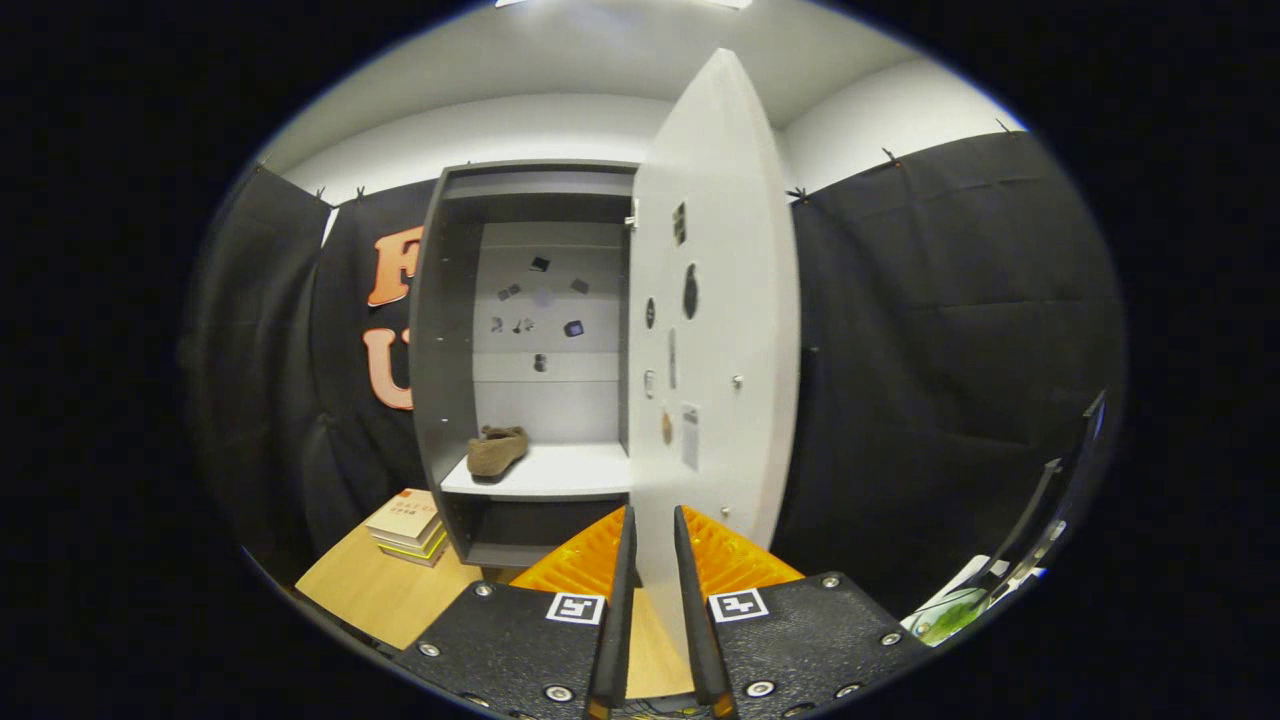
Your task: Open the shoe cabinet door, grab the shoes and put them into the shoe cabinet, then close the shoe cabinet door.
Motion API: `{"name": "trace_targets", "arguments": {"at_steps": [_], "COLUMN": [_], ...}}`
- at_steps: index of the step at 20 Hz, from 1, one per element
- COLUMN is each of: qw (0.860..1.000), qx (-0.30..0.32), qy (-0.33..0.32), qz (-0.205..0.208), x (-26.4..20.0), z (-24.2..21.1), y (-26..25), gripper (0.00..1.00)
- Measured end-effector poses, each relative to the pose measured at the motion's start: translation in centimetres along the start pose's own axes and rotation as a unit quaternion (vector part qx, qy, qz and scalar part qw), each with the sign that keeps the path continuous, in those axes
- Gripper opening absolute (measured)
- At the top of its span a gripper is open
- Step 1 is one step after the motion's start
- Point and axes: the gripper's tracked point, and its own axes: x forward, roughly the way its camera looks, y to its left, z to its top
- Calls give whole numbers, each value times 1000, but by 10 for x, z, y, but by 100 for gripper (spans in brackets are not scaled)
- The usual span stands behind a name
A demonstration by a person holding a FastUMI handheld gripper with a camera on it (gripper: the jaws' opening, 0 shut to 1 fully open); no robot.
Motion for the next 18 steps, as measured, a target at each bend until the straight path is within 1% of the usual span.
{"name": "trace_targets", "arguments": {"at_steps": [1, 3, 6, 9, 12, 18], "qw": [1000, 998, 994, 985, 976, 954], "qx": [3, 5, 8, 57, 64, 67], "qy": [9, 35, 84, 129, 180, 267], "qz": [23, 49, 75, 103, 108, 121], "x": [1, 7, 19, 29, 45, 65], "z": [-9, -36, -86, -141, -202, -293], "y": [19, 45, 79, 115, 130, 147], "gripper": [24, 25, 25, 25, 25, 27]}}
